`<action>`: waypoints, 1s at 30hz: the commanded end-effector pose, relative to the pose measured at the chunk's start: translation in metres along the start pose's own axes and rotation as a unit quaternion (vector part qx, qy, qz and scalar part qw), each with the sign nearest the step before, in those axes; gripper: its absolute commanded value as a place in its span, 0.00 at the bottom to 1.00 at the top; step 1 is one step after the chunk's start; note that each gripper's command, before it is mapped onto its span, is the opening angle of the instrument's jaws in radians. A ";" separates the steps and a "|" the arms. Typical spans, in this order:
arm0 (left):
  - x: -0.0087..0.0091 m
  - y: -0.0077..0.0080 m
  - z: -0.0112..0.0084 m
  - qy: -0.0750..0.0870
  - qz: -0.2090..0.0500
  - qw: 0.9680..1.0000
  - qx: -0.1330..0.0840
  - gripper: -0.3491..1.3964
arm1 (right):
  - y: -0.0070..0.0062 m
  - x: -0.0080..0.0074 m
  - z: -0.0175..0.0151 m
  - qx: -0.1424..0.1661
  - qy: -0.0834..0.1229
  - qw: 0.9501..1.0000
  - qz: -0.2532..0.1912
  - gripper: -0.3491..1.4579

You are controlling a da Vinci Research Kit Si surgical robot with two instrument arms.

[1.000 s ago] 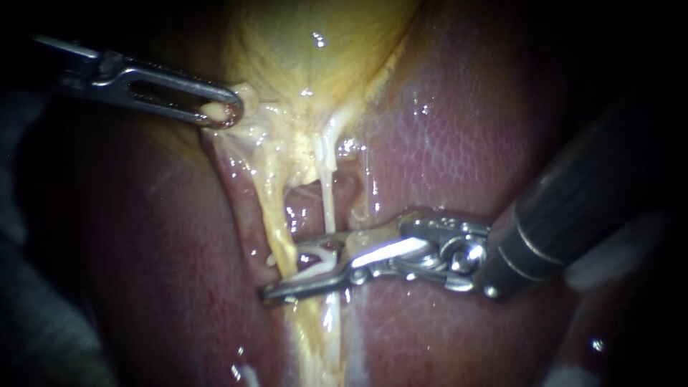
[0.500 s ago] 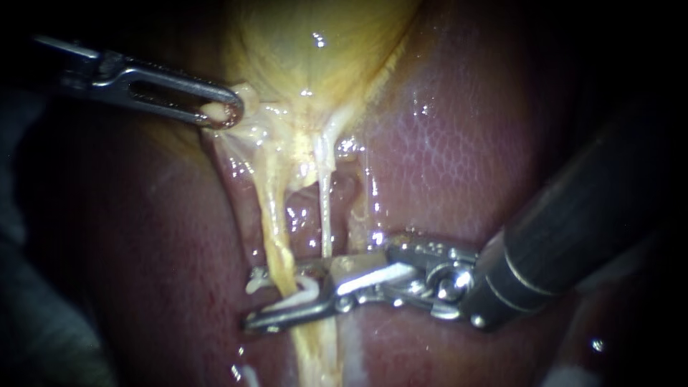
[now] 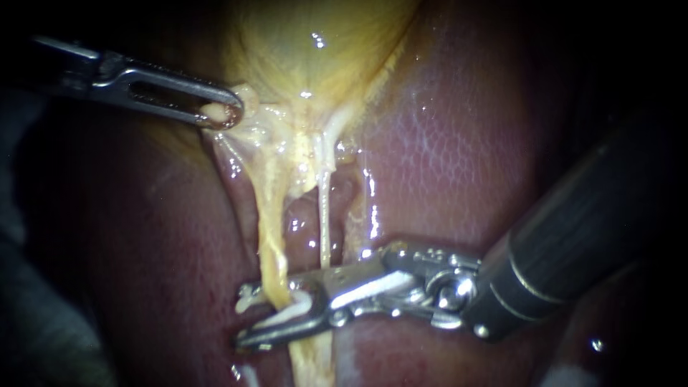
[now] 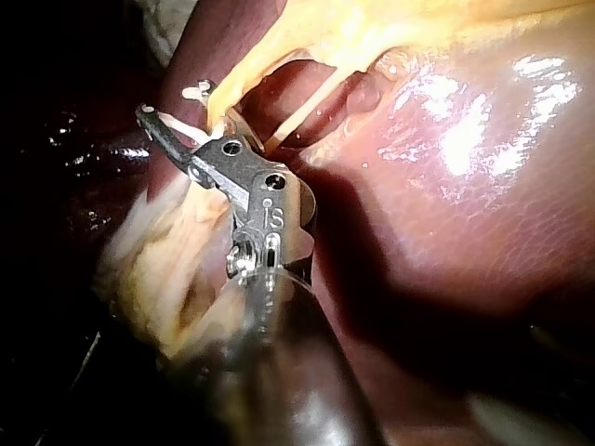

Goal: Clipping first clip left tube

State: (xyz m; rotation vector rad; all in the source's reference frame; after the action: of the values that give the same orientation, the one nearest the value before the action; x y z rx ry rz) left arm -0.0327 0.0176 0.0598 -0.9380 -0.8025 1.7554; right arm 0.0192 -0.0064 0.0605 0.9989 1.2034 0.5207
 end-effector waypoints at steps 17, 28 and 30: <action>0.0000 0.0000 0.0000 0.000 0.000 1.000 0.000 0.00 | 0.0001 -0.0003 -0.0006 0.001 -0.001 1.000 0.000 0.16; 0.0000 0.0000 0.0000 0.000 0.000 1.000 0.000 0.00 | -0.0002 -0.0006 -0.0011 0.002 -0.002 0.999 0.038 0.00; 0.0000 0.0000 0.0000 0.000 0.000 1.000 0.000 0.00 | -0.0003 -0.0006 -0.0012 0.004 -0.003 0.999 0.038 0.00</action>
State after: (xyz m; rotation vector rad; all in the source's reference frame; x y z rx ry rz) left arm -0.0327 0.0176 0.0598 -0.9379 -0.8027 1.7555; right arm 0.0178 -0.0067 0.0605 1.0519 1.1666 0.5744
